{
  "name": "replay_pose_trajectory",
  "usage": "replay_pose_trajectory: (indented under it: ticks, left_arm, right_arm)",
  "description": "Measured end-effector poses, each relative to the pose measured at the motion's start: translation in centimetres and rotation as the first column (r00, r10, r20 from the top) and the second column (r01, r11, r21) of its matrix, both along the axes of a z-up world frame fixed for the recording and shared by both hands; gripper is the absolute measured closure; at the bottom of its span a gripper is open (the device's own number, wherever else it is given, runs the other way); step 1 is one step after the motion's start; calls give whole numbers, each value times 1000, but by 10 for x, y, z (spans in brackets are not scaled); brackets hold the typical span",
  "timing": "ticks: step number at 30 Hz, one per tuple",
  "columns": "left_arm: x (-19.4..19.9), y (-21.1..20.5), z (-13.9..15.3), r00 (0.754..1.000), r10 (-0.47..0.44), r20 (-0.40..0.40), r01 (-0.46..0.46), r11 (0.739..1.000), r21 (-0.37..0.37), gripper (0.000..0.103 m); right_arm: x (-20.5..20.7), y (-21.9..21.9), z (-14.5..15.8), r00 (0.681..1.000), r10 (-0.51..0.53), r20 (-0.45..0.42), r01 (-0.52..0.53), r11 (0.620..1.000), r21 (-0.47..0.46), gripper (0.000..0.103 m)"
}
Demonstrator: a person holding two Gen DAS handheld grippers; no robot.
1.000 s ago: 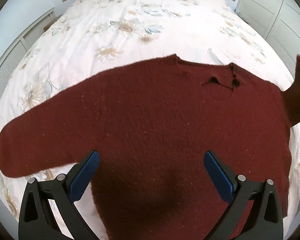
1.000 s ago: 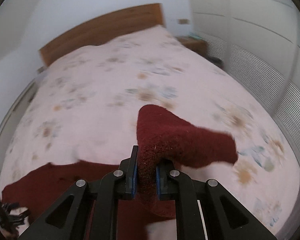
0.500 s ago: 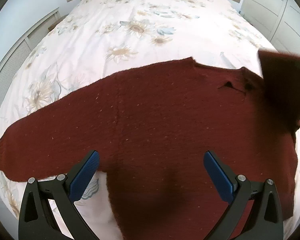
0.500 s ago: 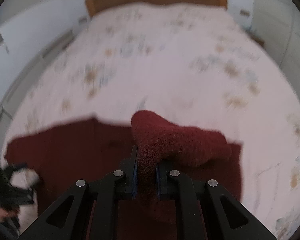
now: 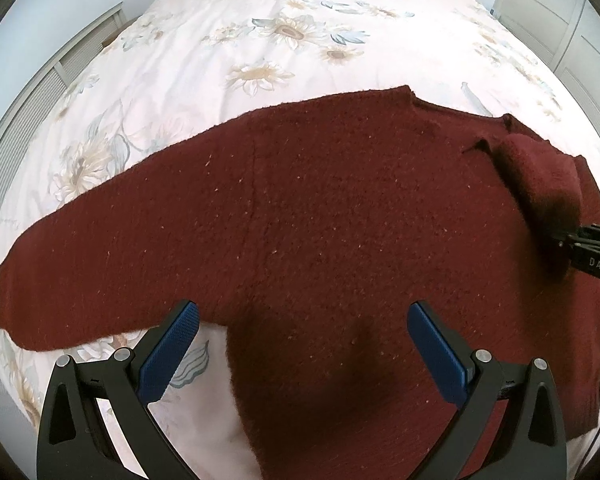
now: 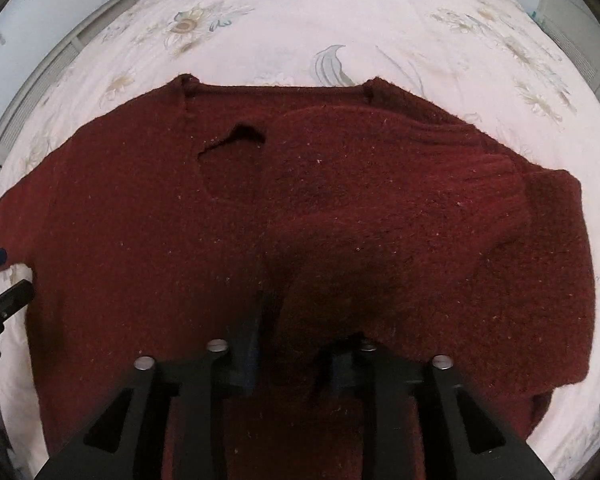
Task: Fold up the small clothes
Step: 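Fold the held sleeve across the sweater body and open the right tool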
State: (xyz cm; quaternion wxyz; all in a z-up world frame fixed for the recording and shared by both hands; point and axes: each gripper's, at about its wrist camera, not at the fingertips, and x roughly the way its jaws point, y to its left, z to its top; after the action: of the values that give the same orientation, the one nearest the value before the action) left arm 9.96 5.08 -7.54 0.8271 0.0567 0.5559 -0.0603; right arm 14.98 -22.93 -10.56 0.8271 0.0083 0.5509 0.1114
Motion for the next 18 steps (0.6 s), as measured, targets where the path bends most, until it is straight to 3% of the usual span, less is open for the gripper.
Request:
replay_pose_trajectory:
  ticks: [1,3,11,18]
  left_arm:
    - [0,0,0,1000,-2,-2,2,1000,2,1]
    - [0,-1,1,1000,-10,0,10,1000,5,1]
    - [4,-17,14,998,-53,19,53,999,8,1]
    - [15,-75,19,982,-187,34,188,982,-29,1]
  right_arm:
    - [-2,-2,7,1000,-1,14,1,1000,-9,33]
    - [-6,-11,22,1000,0,29,0,1000,-27,26]
    - [-41,-77,56,997,-41,62,45,996,-76,23]
    - [-65,-141,26,979,-203,29,205,974,-100,22]
